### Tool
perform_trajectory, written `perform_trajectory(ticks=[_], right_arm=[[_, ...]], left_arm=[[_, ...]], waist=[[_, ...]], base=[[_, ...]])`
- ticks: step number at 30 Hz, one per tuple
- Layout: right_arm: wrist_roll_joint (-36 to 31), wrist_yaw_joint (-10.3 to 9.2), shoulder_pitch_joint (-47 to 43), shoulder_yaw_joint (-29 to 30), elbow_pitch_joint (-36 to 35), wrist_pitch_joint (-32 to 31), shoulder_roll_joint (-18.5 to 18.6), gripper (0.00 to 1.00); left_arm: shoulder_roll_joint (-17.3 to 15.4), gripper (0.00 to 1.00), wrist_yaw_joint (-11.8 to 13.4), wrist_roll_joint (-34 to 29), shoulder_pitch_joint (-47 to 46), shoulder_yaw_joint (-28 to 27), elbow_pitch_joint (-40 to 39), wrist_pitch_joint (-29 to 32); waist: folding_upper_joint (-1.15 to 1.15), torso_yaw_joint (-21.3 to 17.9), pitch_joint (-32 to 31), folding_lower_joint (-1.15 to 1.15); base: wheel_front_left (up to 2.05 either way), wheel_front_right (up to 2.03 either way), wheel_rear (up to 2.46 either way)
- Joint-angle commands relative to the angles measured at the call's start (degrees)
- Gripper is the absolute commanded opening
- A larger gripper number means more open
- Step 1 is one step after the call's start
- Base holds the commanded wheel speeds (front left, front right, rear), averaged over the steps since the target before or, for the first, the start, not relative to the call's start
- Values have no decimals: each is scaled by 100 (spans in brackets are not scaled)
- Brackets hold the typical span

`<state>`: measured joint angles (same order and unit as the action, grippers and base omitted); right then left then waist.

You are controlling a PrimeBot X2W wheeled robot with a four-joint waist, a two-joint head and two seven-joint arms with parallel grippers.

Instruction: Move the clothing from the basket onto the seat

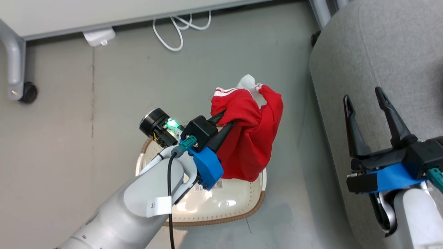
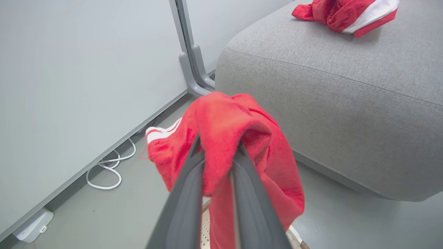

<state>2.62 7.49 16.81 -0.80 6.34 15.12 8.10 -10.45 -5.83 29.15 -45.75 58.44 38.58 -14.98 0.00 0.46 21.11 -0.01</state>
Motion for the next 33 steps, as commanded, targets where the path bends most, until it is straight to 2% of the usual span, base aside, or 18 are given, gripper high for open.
perform_trajectory(ticks=[1,8,20,33], right_arm=[[28,1,-138,-3,23,6,27,100],[60,1,-452,2,122,6,-32,100],[96,1,-972,26,261,5,-105,100],[111,1,-1275,74,251,6,-184,100]], left_arm=[[6,0,37,-56,95,-81,-72,-30],[75,0,3,-202,206,-360,-360,-30],[227,0,-75,-239,88,-345,-375,-30],[238,0,-122,-111,17,-232,-453,32]], waist=[[0,110,-318,1],[0,172,-927,1],[0,199,-1742,1],[0,258,-2086,1]], base=[[0,0,0],[0,0,0],[0,0,0],[0,0,0]])
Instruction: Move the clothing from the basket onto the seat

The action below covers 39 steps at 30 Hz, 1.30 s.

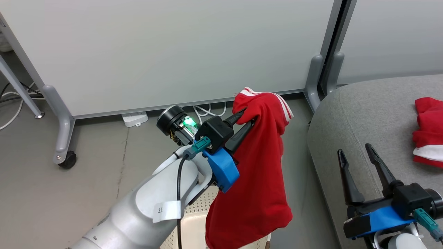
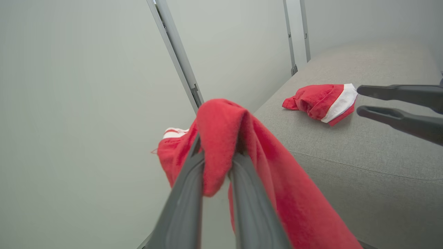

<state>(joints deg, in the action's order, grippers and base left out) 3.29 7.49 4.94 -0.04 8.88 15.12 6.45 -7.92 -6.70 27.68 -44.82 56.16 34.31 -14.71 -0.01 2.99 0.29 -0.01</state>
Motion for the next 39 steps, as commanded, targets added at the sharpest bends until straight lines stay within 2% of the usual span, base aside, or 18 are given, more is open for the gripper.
perform_trajectory(ticks=[1,10,25,31,39], right_arm=[[46,1,-83,-10,-7,6,-24,100],[52,1,80,-297,-65,5,7,100],[169,1,917,-1493,39,6,165,100],[191,1,1352,-1846,477,5,174,100],[221,1,1889,-2132,1545,5,188,100]], left_arm=[[-24,0,-32,43,-75,3,-31,7],[-71,0,30,73,-49,48,-68,23],[34,0,49,89,-175,134,-107,15],[127,0,30,83,-239,218,-120,-2],[233,0,5,73,-366,300,-151,-19]], waist=[[1,9,-8,1],[1,23,12,1],[1,37,234,1],[1,104,307,1],[1,224,440,1]], base=[[0,0,0],[0,0,0],[0,0,0],[0,0,0],[0,0,0]])
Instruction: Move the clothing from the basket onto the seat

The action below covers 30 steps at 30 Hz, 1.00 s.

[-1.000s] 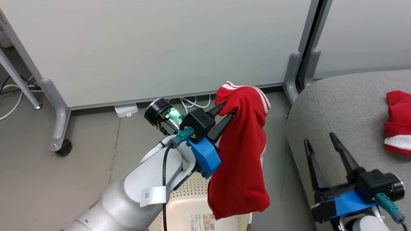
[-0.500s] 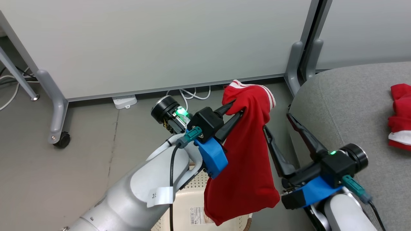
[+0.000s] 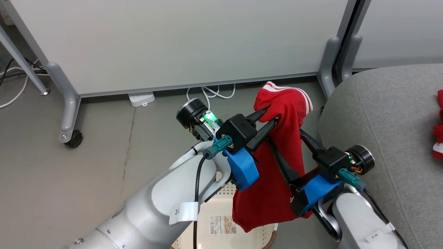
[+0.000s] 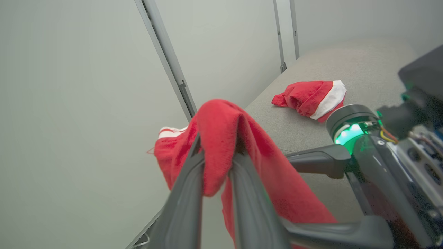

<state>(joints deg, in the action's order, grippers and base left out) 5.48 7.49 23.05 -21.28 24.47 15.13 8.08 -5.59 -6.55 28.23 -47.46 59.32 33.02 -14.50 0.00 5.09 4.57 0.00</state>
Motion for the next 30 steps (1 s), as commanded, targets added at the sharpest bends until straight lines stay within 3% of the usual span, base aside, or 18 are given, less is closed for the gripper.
perform_trajectory(ticks=[1,4,5,28,29,30], right_arm=[[-1,1,119,-39,103,4,18,100],[63,1,211,-77,411,3,-39,96],[100,1,237,-100,495,4,-62,2],[287,1,296,-241,551,4,-61,0],[294,1,299,-232,543,4,-60,0],[300,1,303,-224,535,4,-61,0]], left_arm=[[9,0,-13,19,-116,-9,-24,-43],[29,0,-19,19,-127,4,-32,-44],[32,0,-20,19,-129,7,-30,-43],[22,0,-36,44,-4,20,101,-71],[23,76,-26,49,-1,9,108,-72],[24,100,-23,52,-2,7,114,-72]], waist=[[0,29,25,0],[0,58,54,0],[0,64,57,0],[0,35,11,0],[0,35,12,0],[0,35,13,0]], base=[[0,0,0],[0,0,0],[0,0,0],[0,0,0],[0,0,0],[0,0,0]])
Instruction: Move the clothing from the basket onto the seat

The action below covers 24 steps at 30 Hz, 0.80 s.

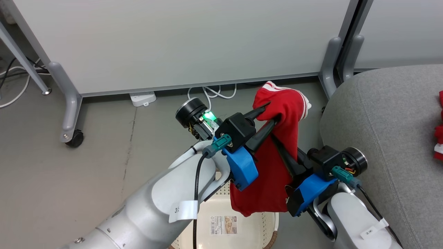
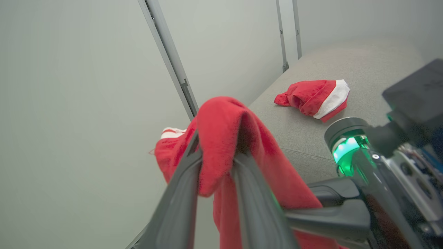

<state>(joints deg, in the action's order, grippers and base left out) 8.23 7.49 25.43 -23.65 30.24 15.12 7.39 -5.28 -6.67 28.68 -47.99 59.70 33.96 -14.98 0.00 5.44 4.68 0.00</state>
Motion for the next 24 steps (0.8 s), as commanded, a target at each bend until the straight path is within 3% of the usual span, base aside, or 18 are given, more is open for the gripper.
perform_trajectory(ticks=[1,13,24], right_arm=[[30,1,68,22,-52,5,8,0],[43,1,-25,97,-238,5,41,0],[-12,1,-164,445,-478,5,48,0]], left_arm=[[-5,100,-5,7,52,-33,24,-23],[-73,100,48,-53,113,-57,-1,-28],[-146,100,73,-80,153,-50,-76,-29]], waist=[[0,-1,2,0],[0,-89,37,0],[0,-526,219,0]], base=[[0,0,0],[0,0,0],[0,0,0]])
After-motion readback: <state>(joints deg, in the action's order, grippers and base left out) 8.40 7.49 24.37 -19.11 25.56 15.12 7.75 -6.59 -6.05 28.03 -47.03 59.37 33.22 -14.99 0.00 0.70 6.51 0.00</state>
